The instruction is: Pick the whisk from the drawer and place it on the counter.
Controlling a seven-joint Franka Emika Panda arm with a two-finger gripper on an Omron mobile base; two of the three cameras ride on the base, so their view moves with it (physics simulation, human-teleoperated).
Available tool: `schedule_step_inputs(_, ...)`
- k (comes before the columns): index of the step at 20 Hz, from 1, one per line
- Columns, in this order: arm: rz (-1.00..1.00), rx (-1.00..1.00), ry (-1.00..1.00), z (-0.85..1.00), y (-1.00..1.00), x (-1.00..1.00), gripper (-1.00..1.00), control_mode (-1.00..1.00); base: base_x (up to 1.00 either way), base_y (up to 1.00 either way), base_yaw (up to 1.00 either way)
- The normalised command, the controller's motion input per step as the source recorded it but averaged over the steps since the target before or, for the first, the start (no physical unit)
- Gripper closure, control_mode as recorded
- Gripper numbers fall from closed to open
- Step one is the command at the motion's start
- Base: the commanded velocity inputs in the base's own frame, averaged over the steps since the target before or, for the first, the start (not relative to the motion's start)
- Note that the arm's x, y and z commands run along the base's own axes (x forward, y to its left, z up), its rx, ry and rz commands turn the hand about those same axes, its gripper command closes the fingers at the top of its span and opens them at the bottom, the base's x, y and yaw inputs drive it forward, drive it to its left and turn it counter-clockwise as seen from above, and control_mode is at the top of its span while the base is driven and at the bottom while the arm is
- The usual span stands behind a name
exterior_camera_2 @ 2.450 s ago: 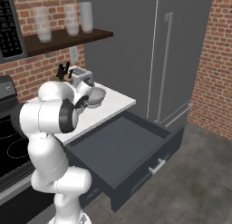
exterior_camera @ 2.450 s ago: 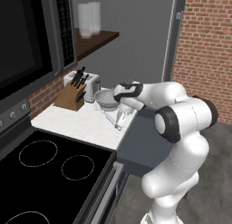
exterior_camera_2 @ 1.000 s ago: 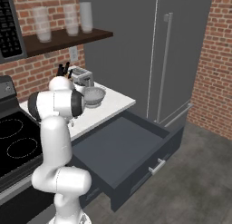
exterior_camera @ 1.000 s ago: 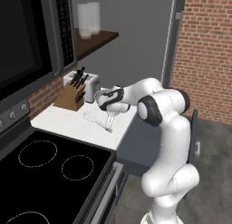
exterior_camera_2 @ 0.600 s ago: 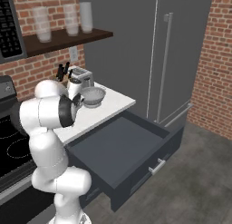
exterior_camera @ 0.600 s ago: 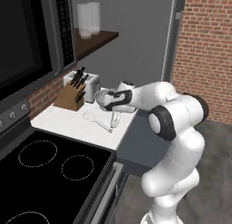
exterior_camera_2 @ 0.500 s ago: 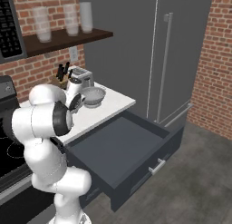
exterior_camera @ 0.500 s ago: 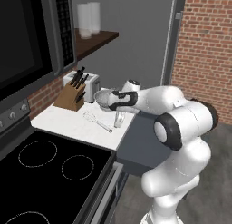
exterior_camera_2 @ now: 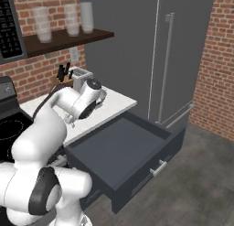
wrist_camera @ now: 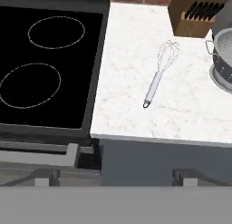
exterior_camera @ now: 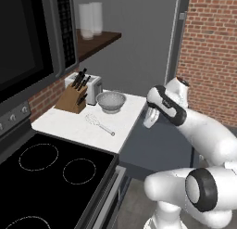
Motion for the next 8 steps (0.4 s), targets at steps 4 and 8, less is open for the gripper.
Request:
schedule_step_inputs(4,-0.43,0.39,0.24,1.0,-0.37,-0.91,-1.0,-1.0,0.0,0.0,0.0)
schedule_step_inputs(8,-0.6,0.43,0.29,0.81,-0.01,-0.88,-1.0,-1.0,0.0,0.0,0.0)
